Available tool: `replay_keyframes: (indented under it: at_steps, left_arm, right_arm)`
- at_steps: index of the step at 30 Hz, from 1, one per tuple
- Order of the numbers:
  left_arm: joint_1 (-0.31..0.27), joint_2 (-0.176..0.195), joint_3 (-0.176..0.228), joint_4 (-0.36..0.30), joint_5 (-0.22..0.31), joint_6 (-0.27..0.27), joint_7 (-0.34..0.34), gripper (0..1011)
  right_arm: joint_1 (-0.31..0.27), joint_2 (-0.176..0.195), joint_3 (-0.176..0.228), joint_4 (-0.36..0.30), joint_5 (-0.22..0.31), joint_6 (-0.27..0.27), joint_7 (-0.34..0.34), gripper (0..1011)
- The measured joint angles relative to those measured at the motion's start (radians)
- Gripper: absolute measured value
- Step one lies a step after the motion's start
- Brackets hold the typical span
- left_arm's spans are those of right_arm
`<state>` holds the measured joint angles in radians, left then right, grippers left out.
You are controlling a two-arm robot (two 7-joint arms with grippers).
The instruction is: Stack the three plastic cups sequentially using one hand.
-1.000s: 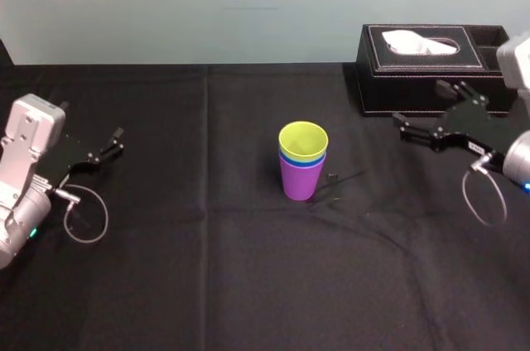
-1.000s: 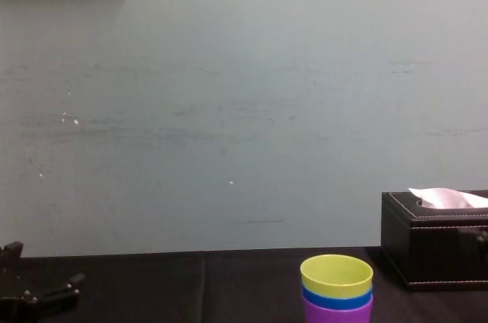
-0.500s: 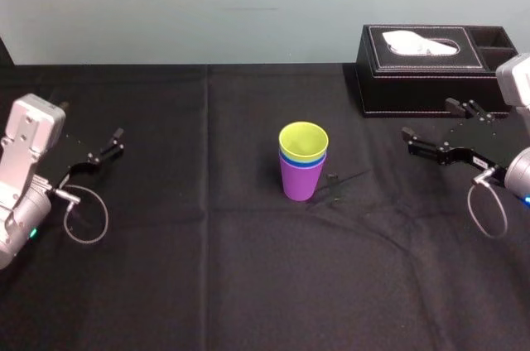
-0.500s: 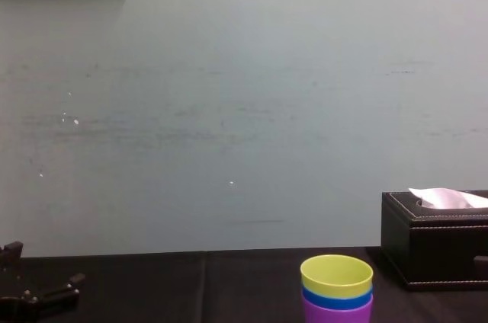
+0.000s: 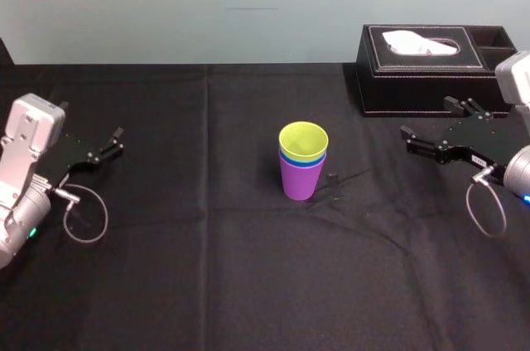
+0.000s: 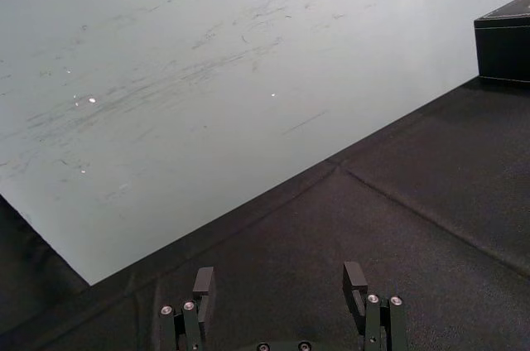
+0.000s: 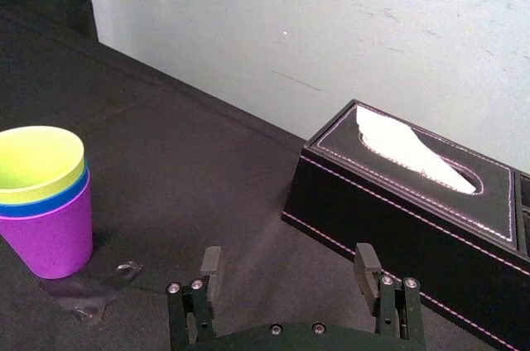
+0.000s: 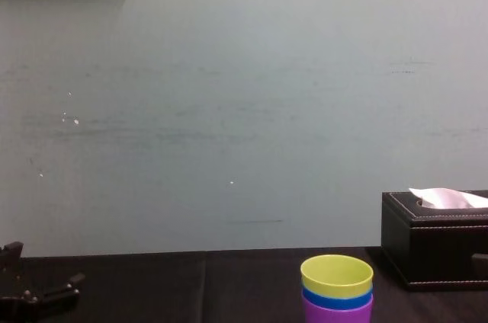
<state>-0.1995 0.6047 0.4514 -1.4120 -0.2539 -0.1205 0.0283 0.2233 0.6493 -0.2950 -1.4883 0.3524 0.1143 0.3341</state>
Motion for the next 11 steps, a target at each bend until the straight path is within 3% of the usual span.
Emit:
replay_keyframes:
  at_steps: [11]
  left_arm:
    - [0.000,0.000,0.000,0.000,0.000,0.000,0.000,1011]
  right_arm:
    - [0.001,0.001,-0.001,-0.002,0.001,0.001,0.001,1003]
